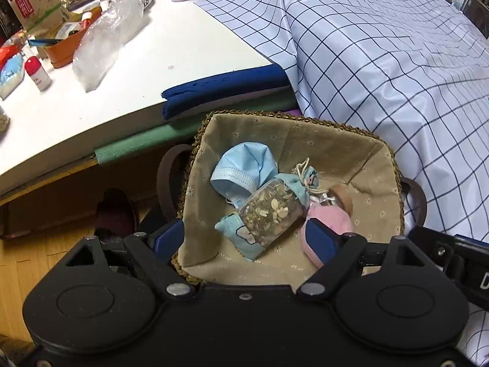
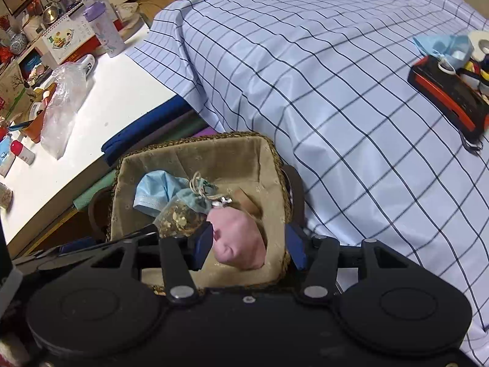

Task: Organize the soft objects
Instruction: 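Open the left tool to drop the nut bag into the woven basket, then withdraw both tools from the basket back toward the pile on the bed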

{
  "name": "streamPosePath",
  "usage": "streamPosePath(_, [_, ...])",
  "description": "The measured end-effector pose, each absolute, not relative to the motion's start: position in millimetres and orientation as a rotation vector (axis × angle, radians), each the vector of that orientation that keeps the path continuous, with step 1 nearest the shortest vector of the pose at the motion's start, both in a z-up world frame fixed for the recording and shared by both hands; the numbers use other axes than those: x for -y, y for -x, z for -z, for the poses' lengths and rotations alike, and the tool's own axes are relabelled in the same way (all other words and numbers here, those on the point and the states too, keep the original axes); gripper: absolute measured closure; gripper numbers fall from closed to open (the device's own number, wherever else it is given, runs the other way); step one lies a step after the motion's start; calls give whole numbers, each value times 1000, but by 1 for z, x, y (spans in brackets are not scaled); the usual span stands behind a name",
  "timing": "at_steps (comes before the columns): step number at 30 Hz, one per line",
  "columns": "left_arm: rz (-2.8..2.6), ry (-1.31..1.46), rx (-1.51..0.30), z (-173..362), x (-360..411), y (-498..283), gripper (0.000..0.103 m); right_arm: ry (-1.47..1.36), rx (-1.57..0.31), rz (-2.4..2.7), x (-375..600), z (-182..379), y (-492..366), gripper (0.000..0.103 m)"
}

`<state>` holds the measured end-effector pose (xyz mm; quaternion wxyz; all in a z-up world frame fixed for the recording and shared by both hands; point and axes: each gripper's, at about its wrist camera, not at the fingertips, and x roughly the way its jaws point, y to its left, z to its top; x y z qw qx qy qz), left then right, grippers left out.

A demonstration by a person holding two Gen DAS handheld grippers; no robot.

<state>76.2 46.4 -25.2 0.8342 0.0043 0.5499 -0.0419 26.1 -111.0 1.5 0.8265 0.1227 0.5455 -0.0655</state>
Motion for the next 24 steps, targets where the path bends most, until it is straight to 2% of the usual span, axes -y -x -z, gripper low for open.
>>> streamPosePath(24, [74,-40,-1132,-21,-47,-16,20,-316,-1126,156,127,-35,47,49])
